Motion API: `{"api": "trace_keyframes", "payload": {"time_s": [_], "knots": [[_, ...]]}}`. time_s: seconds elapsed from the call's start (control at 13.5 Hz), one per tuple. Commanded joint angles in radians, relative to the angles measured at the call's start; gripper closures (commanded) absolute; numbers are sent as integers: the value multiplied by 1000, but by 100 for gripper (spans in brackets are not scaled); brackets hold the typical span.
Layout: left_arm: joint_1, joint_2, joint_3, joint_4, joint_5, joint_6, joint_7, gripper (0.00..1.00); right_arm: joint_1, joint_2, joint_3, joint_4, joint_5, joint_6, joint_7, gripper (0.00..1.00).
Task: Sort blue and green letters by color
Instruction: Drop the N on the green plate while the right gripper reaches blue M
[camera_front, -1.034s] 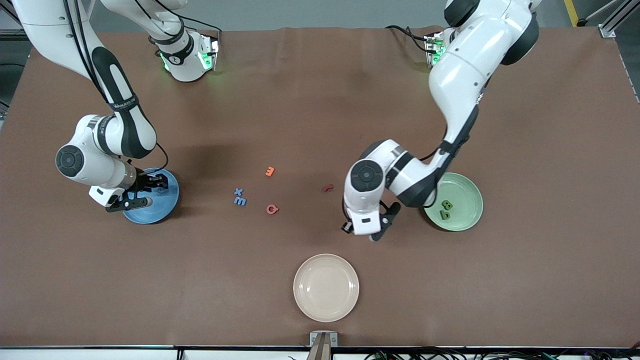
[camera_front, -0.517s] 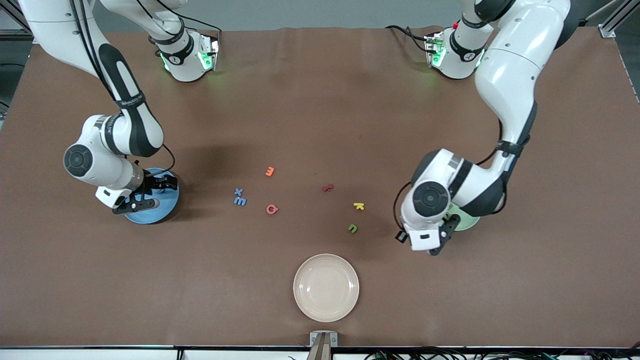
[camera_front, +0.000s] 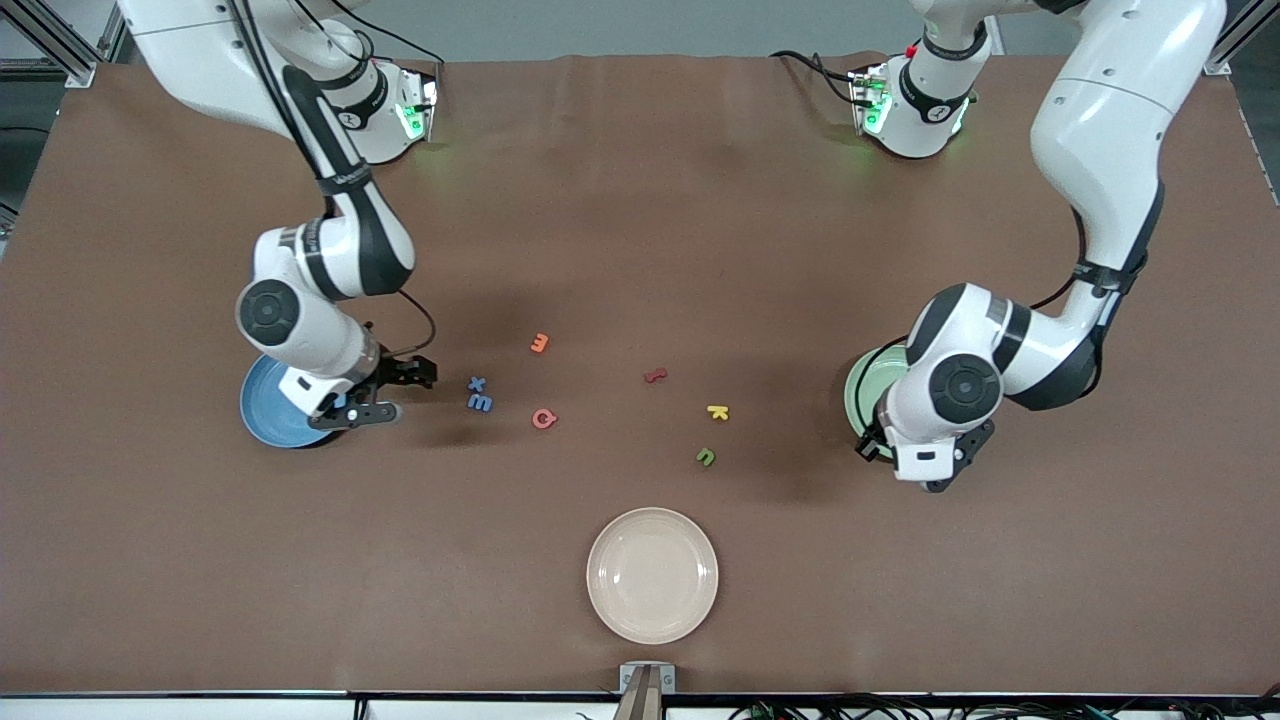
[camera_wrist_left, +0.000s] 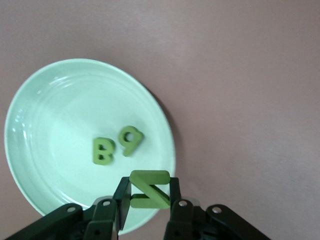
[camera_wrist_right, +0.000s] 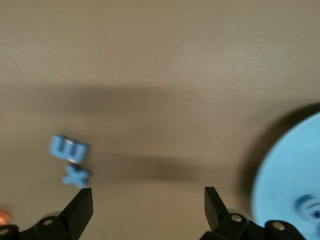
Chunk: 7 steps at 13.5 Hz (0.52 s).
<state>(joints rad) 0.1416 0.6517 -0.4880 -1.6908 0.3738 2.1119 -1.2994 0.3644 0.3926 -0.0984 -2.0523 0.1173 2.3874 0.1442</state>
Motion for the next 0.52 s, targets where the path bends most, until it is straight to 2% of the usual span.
{"api": "trace_keyframes", "payload": {"time_s": [0.0, 0.22, 0.44], "knots": [[78, -43, -40, -111, 14, 75, 34, 99, 59, 80, -7, 90, -1, -7, 205, 2], [96, -38, -40, -161, 14, 150, 58, 99, 100, 129, -6, 130, 1, 12, 368, 2], [101, -43, -38, -191, 20, 178, 58, 97, 119, 166, -7, 147, 1, 44, 422, 3]]}}
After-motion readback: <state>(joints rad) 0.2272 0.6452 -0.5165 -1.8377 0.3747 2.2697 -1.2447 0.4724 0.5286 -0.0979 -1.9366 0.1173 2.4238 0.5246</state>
